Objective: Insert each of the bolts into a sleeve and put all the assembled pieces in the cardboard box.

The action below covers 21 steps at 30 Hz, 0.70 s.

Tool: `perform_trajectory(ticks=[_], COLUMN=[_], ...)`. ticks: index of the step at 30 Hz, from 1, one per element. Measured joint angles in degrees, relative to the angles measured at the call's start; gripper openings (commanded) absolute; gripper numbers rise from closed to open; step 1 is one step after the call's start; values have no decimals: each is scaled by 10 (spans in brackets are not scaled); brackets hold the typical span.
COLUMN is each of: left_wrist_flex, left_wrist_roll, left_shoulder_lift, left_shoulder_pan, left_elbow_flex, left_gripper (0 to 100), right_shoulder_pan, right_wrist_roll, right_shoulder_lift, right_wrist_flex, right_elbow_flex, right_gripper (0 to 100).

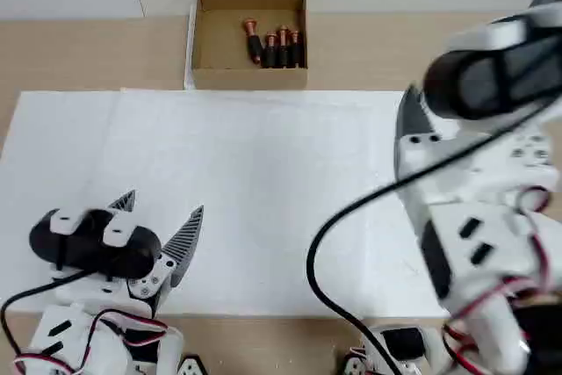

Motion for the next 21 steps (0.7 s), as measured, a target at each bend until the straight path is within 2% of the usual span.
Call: perform_trajectory(ticks=[6, 12, 16, 21], left_wrist_flex=[-49, -60, -60, -60], left_wrist_roll=[-9, -11, -30, -89], left_shoulder_lift=[-16, -16, -16, -16], left_shoulder_pan=[-1, -1, -1, -1], left_elbow_flex=[66, 112, 151, 201], left_gripper=[281, 281, 281, 281], right_shoulder_pan=[4, 4, 5, 4], right_wrist_roll=[0, 0, 0, 0], right_shoulder_lift=[-128, -251, -316, -370], right_wrist_flex=[-155, -338, -426, -494], right_elbow_flex=[334, 634, 782, 913], right_gripper=[222, 222, 222, 222])
